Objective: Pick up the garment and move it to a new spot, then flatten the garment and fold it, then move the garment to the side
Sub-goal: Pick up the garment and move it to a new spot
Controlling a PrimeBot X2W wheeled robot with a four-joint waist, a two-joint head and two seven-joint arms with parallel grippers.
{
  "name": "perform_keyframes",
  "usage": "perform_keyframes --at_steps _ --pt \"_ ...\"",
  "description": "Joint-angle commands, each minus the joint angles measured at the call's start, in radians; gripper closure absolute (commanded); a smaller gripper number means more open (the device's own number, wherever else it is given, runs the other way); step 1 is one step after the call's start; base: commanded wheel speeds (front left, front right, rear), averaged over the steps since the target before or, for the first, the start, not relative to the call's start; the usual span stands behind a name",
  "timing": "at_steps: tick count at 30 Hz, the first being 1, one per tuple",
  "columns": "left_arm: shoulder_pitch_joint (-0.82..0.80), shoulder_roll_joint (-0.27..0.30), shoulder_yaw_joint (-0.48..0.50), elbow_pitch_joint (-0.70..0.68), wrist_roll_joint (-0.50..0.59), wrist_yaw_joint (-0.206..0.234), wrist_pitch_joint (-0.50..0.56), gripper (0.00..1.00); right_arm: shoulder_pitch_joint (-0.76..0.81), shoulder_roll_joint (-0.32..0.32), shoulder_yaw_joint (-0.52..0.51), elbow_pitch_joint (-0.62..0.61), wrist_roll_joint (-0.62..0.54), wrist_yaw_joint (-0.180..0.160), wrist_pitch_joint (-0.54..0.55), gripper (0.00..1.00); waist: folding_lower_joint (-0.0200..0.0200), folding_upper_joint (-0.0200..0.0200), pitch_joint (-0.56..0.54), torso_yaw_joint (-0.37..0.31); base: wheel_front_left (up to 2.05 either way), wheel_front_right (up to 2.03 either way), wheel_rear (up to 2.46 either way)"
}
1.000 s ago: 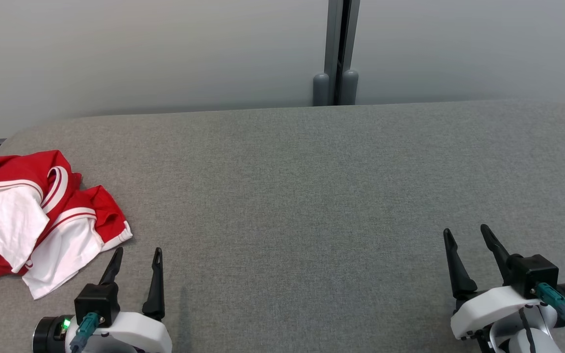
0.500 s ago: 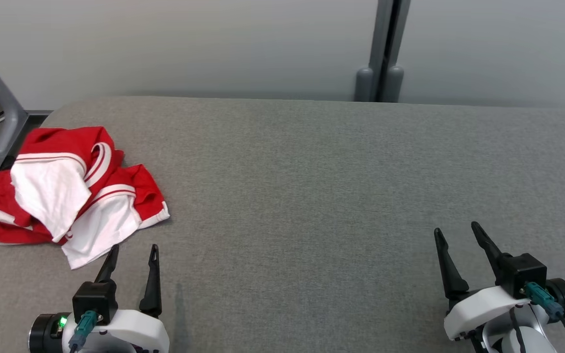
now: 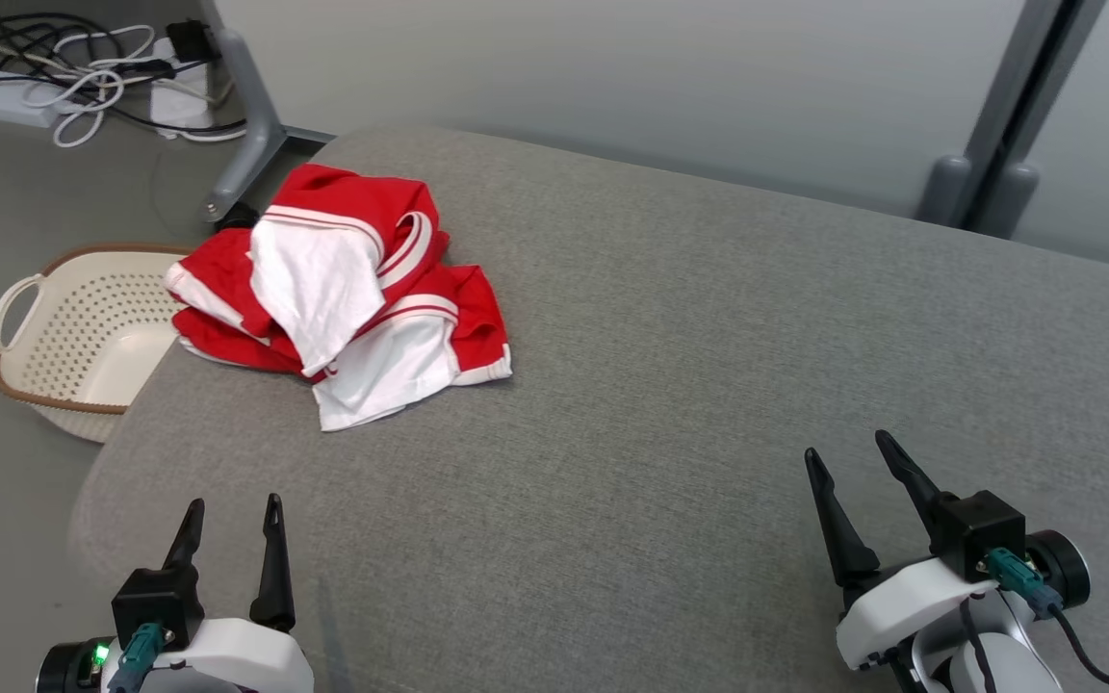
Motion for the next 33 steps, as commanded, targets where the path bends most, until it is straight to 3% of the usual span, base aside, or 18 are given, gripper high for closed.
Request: perform_keyframes --at_steps 1,9,19,26,33 --pt "0.005 0.002 0.000 -0.005 -0.018 -0.002 -0.003 0.00 -0.011 -0.008 0.003 0.006 0.003 0.000 -0.005 0.00 0.0000 0.0000 0.006 0.062 0.00 0.00 0.00" --pt "-0.016 0.002 0.004 0.038 -0.045 -0.020 -0.003 0.00 -0.021 -0.009 0.030 0.006 0.004 0.000 -0.005 0.00 0.0000 0.0000 0.025 0.079 0.00 0.00 0.00" --pt "-0.176 0.003 0.032 0.104 -0.068 -0.060 -0.003 0.00 -0.070 -0.055 0.094 -0.015 -0.006 0.000 -0.005 0.00 0.0000 0.0000 0.133 0.000 0.00 0.00 0.00" --pt "-0.401 0.060 0.083 0.176 -0.055 -0.098 -0.003 0.00 -0.123 -0.104 0.125 -0.051 0.007 0.000 -0.005 0.00 0.0000 0.0000 0.235 -0.061 0.00 0.00 0.00" --pt "-0.613 0.124 0.098 0.350 -0.066 -0.124 -0.002 0.00 -0.164 -0.128 0.131 -0.090 0.014 0.000 -0.005 0.00 0.0000 0.0000 0.324 -0.117 0.00 0.00 0.00"
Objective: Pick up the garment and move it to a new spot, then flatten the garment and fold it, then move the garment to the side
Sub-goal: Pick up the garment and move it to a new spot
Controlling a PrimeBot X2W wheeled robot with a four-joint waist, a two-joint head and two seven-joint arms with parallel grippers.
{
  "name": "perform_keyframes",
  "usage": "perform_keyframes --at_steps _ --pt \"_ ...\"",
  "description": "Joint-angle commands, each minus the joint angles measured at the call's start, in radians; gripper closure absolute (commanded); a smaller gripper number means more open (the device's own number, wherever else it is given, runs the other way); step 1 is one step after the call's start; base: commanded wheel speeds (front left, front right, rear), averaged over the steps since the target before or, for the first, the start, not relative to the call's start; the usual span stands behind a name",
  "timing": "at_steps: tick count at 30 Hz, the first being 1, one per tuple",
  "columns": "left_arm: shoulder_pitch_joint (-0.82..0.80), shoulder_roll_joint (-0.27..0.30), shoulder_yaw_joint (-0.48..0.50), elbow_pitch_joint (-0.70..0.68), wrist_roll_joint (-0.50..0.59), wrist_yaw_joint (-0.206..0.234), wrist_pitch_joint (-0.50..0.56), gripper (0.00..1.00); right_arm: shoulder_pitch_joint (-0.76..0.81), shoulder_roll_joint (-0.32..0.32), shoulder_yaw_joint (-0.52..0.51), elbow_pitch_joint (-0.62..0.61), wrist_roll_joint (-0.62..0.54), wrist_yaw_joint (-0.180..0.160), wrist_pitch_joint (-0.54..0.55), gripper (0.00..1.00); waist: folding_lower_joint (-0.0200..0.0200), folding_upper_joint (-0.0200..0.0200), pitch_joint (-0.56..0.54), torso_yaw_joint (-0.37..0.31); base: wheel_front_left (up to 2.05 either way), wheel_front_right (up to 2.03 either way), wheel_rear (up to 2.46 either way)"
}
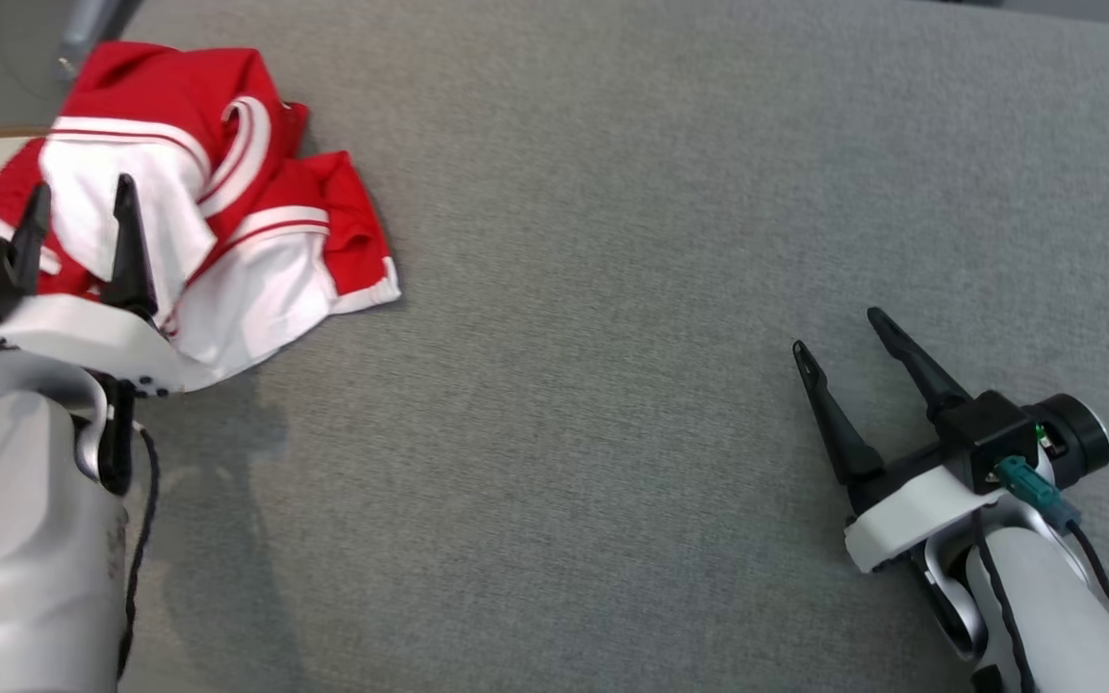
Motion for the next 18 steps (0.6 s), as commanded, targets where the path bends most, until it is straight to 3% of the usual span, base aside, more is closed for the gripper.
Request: perform_keyframes --at_steps 1,10,11,12,18 --pt "-0.042 0.016 -0.001 0.050 -0.007 -0.008 0.000 0.00 -0.016 -0.011 -0.001 -0.010 0.006 0.000 -0.005 0.00 0.0000 0.0000 0.046 -0.041 0.00 0.00 0.00" --pt "-0.216 0.071 -0.014 0.337 -0.014 0.001 0.054 0.00 -0.027 -0.016 -0.023 -0.015 0.011 0.000 -0.002 0.00 0.0000 0.0000 0.098 -0.093 0.00 0.00 0.00" --pt "-0.224 0.069 -0.016 0.355 -0.015 0.000 0.053 0.54 -0.026 -0.016 -0.026 -0.015 0.012 0.000 -0.002 0.00 0.0000 0.0000 0.099 -0.095 0.00 0.00 0.00" --pt "-0.231 0.067 -0.017 0.372 -0.017 0.000 0.052 1.00 -0.026 -0.015 -0.030 -0.015 0.013 0.000 -0.002 0.00 0.0000 0.0000 0.099 -0.096 0.00 0.00 0.00" --pt "-0.249 0.081 -0.027 0.424 -0.016 0.011 0.023 1.00 -0.021 0.011 -0.043 -0.014 0.017 0.000 -0.002 0.00 0.0000 0.0000 0.073 -0.105 0.00 0.00 0.00"
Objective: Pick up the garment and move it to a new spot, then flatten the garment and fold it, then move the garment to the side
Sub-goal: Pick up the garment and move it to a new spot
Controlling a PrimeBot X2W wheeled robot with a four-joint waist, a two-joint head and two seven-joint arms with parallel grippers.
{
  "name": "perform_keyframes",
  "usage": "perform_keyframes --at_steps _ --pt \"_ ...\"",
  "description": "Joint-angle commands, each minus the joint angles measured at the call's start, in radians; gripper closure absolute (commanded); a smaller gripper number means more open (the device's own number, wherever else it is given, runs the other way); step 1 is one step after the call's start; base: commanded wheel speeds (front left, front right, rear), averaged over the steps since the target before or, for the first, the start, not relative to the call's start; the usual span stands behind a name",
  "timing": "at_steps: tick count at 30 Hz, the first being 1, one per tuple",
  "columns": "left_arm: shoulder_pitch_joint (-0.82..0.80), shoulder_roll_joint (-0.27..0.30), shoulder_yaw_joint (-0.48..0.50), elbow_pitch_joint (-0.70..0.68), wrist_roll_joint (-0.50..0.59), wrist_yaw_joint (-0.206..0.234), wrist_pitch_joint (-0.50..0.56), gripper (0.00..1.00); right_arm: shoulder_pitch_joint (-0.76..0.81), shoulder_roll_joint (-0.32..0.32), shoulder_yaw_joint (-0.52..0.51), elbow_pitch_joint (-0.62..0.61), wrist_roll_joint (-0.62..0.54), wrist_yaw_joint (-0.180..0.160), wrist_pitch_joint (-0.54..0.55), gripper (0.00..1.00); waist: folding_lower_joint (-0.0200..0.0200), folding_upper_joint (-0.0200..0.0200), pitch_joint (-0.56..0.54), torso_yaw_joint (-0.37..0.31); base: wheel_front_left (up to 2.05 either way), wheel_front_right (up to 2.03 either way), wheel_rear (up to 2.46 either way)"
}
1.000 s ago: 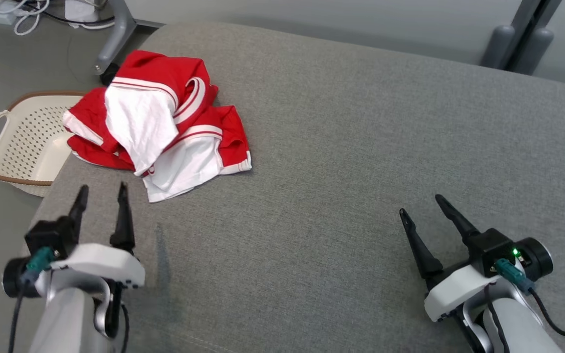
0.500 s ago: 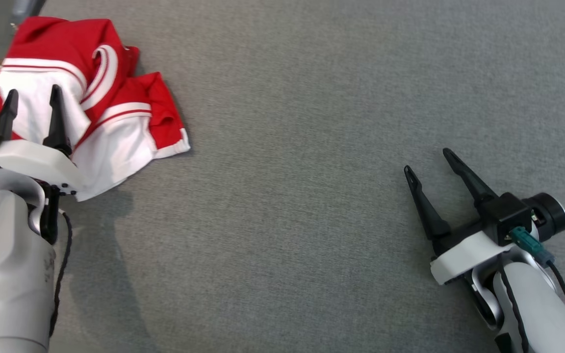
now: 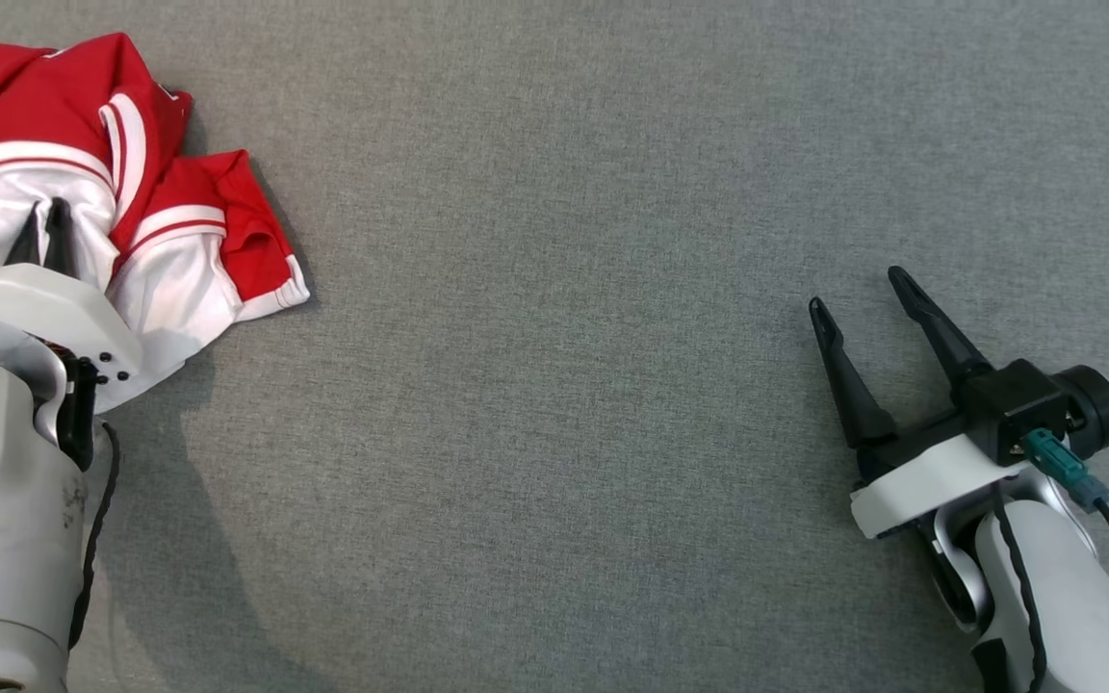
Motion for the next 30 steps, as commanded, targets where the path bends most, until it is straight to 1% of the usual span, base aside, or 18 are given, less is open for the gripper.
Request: perform_keyframes --at_steps 1,4,7,12,15,20,21,22,25,27,30 --pt "-0.023 0.012 -0.005 -0.011 0.002 0.006 -0.015 1.00 0.015 0.005 -0.003 0.011 0.003 0.000 0.002 0.00 0.0000 0.0000 -0.016 -0.005 0.00 0.00 0.00" --pt "-0.033 0.012 -0.005 -0.032 -0.003 -0.001 -0.026 1.00 0.013 0.016 -0.004 0.010 0.009 0.000 0.002 0.00 0.0000 0.0000 -0.034 -0.012 0.00 0.00 0.00" --pt "-0.050 0.010 -0.030 -0.079 0.013 -0.015 -0.031 1.00 0.017 0.030 -0.013 0.013 0.020 0.000 0.001 0.00 0.0000 0.0000 -0.064 -0.025 0.00 0.00 0.00" --pt "-0.067 -0.026 -0.083 -0.187 0.038 -0.028 -0.032 1.00 0.033 0.058 -0.026 0.021 0.034 0.000 0.001 0.00 0.0000 0.0000 -0.113 -0.059 0.00 0.00 0.00" --pt "-0.051 -0.064 -0.109 -0.243 0.033 -0.033 -0.033 1.00 0.045 0.075 -0.027 0.025 0.047 0.000 0.001 0.00 0.0000 0.0000 -0.144 -0.097 0.00 0.00 0.00" --pt "-0.001 -0.136 -0.189 -0.292 0.022 -0.040 -0.033 1.00 0.070 0.091 -0.032 0.030 0.054 0.000 0.001 0.00 0.0000 0.0000 -0.184 -0.159 0.00 0.00 0.00" --pt "0.022 -0.163 -0.237 -0.307 0.013 -0.041 -0.033 1.00 0.084 0.094 -0.043 0.035 0.053 0.000 0.001 0.00 0.0000 0.0000 -0.198 -0.181 0.00 0.00 0.00" --pt "0.036 -0.174 -0.271 -0.318 0.004 -0.041 -0.033 1.00 0.092 0.095 -0.047 0.038 0.053 0.000 0.001 0.00 0.0000 0.0000 -0.203 -0.193 0.00 0.00 0.00" --pt "0.075 -0.185 -0.402 -0.357 -0.048 -0.040 -0.033 1.00 0.100 0.099 -0.053 0.043 0.050 0.000 0.001 0.00 0.0000 0.0000 -0.214 -0.230 0.00 0.00 0.00" --pt "0.113 -0.187 -0.529 -0.410 -0.140 -0.040 -0.033 1.00 0.108 0.099 -0.054 0.050 0.052 0.000 0.001 0.00 0.0000 0.0000 -0.222 -0.255 0.00 0.00 0.00" --pt "0.146 -0.187 -0.680 -0.484 -0.241 -0.040 -0.033 1.00 0.116 0.099 -0.055 0.055 0.055 0.000 0.001 0.00 0.0000 0.0000 -0.237 -0.287 0.00 0.00 0.00"
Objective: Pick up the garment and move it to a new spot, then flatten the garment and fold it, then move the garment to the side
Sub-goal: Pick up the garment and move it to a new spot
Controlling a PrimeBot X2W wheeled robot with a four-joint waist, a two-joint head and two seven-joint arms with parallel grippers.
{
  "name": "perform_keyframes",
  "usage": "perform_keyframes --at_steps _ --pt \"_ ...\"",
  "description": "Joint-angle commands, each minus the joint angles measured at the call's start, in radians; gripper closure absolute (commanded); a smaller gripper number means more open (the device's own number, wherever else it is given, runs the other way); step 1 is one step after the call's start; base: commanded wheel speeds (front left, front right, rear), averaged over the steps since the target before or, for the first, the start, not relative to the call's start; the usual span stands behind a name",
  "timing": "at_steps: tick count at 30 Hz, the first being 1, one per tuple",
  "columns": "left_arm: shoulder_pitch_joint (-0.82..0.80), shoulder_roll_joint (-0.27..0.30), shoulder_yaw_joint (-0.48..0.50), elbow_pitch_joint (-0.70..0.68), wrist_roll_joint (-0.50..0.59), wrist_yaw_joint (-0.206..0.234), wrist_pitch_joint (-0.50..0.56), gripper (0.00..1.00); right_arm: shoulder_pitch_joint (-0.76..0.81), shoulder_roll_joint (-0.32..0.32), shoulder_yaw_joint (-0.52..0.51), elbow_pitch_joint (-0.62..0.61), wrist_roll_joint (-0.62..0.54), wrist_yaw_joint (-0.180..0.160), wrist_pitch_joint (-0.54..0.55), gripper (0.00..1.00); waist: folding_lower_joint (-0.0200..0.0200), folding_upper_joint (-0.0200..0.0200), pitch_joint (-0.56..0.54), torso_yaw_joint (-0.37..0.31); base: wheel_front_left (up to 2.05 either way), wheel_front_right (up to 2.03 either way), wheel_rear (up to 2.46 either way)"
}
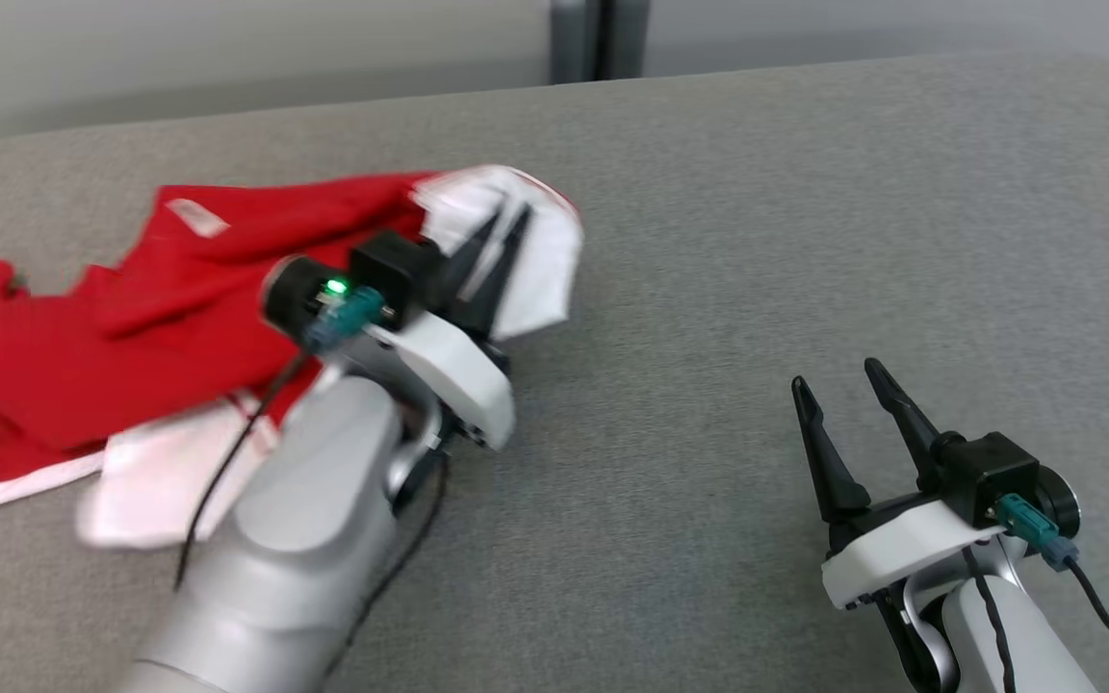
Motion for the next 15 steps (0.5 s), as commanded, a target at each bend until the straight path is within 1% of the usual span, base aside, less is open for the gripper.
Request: perform_keyframes --at_steps 1,4,8,11,14,15 --pt "0.019 0.003 -0.082 -0.048 -0.051 0.005 -0.005 1.00 0.014 -0.003 0.000 0.004 0.003 0.000 0.000 0.00 0.0000 0.0000 -0.026 -0.042 0.00 0.00 0.00" --pt "0.046 0.003 -0.211 -0.123 -0.119 0.035 -0.005 1.00 0.024 -0.002 0.002 0.006 0.007 0.000 0.000 0.00 0.0000 0.0000 -0.039 -0.068 0.00 0.00 0.00" --pt "0.066 0.003 -0.336 -0.230 -0.202 0.083 -0.005 1.00 0.033 -0.002 0.003 0.004 0.014 0.000 0.000 0.00 0.0000 0.0000 -0.055 -0.088 0.00 0.00 0.00" --pt "0.079 0.004 -0.384 -0.305 -0.232 0.114 -0.005 1.00 0.039 -0.002 0.000 0.006 0.017 0.000 0.000 0.00 0.0000 0.0000 -0.063 -0.095 0.00 0.00 0.00" --pt "0.088 0.005 -0.394 -0.346 -0.214 0.143 -0.005 1.00 0.041 -0.002 -0.009 0.004 0.018 0.000 0.000 0.00 0.0000 0.0000 -0.067 -0.093 0.00 0.00 0.00" --pt "0.088 0.005 -0.394 -0.346 -0.214 0.143 -0.005 1.00 0.041 -0.002 -0.009 0.004 0.018 0.000 0.000 0.00 0.0000 0.0000 -0.067 -0.093 0.00 0.00 0.00"
